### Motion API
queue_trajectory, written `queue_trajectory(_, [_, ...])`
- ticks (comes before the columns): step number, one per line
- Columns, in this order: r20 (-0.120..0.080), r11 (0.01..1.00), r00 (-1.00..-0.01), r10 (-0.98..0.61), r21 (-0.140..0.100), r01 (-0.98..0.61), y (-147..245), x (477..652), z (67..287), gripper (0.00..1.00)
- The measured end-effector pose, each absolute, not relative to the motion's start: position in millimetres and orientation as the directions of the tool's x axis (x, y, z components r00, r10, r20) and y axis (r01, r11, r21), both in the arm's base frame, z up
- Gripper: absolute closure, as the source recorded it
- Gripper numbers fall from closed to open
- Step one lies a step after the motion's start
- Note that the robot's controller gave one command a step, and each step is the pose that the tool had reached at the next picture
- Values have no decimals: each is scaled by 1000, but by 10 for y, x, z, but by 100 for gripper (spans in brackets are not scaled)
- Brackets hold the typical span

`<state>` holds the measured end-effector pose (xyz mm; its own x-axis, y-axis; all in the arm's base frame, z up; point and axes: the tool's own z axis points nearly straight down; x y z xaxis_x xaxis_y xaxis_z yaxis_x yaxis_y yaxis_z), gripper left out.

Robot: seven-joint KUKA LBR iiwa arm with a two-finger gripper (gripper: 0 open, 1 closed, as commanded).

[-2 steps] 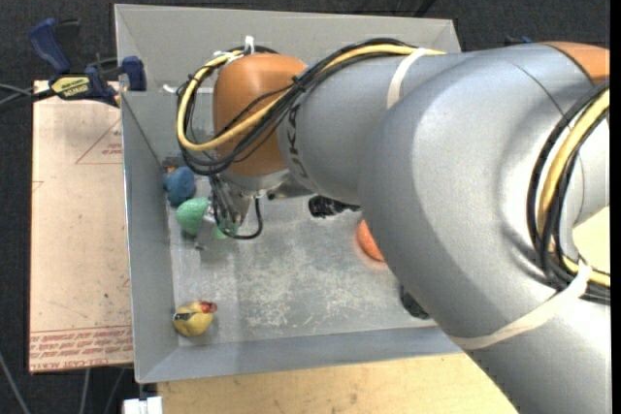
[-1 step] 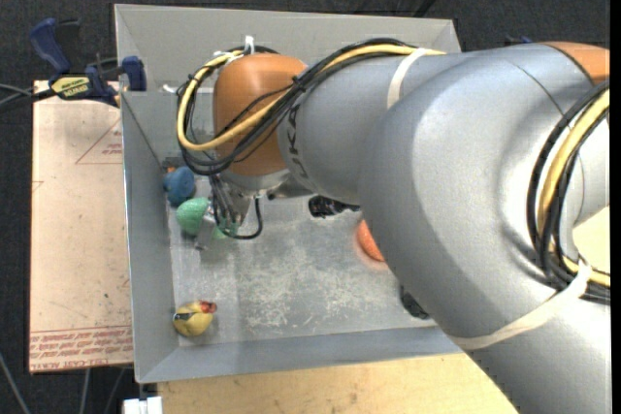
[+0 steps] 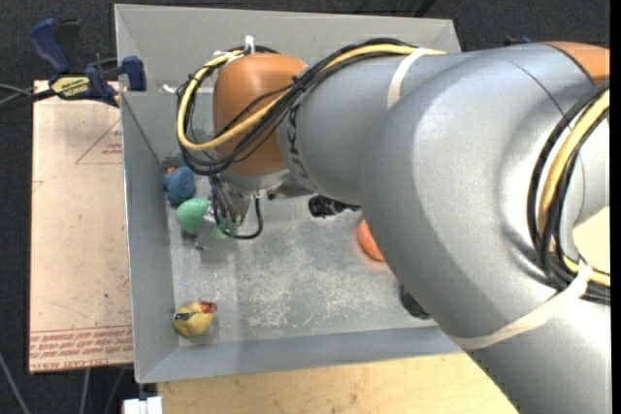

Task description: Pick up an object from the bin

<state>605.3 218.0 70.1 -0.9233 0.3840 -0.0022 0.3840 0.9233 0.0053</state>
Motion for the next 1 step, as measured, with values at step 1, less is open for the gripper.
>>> queue_trajectory(1, [-2,923,-923,384,5,384,2179,6052,719,100])
